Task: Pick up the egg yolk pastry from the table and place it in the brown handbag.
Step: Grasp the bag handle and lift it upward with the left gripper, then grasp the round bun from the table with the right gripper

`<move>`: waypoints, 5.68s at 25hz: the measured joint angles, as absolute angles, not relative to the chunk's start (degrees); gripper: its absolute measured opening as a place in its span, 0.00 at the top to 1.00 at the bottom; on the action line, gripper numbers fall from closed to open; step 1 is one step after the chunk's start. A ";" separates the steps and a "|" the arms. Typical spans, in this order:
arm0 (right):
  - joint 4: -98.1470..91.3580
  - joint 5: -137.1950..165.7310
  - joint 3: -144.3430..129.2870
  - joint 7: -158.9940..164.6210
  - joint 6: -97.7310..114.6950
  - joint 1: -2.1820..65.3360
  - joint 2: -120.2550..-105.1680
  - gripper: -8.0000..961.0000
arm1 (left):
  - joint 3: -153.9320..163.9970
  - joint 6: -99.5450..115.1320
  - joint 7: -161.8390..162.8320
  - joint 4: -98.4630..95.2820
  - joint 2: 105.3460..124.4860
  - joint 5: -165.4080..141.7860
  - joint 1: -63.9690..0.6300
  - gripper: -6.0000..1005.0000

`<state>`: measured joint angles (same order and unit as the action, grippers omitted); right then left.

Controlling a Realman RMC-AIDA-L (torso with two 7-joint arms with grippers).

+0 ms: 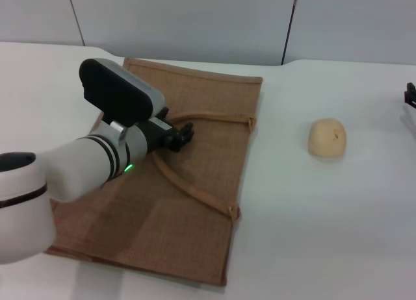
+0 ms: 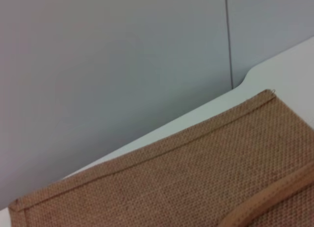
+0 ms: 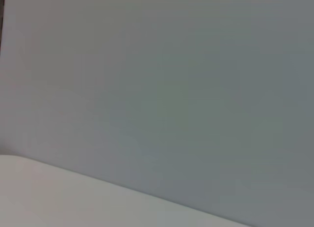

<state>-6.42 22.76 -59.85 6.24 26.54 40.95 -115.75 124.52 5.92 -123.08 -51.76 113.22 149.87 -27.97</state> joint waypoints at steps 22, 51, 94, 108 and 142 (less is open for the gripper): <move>-6.41 22.67 -59.76 6.24 26.54 40.95 -115.73 0.08 | 124.53 12.01 -123.00 -53.15 113.38 152.23 -27.81 0.48; -6.41 22.67 -58.96 6.24 26.54 40.96 -115.66 0.08 | 119.38 15.76 -124.91 -55.29 114.06 153.81 -27.47 0.86; -6.24 22.96 -59.68 9.93 25.03 41.90 -115.94 0.08 | 112.89 35.29 -151.07 -95.66 107.77 166.22 -24.23 0.88; -5.53 23.27 -64.37 17.56 22.74 44.25 -116.20 0.08 | 110.80 42.99 -156.95 -106.29 108.51 166.38 -24.06 0.88; -48.28 81.92 -96.05 100.31 29.27 24.29 -113.41 0.07 | 112.41 47.13 -160.75 -105.96 110.81 166.38 -23.30 0.89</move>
<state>-48.28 81.92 -96.05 100.31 29.27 24.29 -113.41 112.41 47.13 -160.75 -105.96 110.81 166.38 -23.30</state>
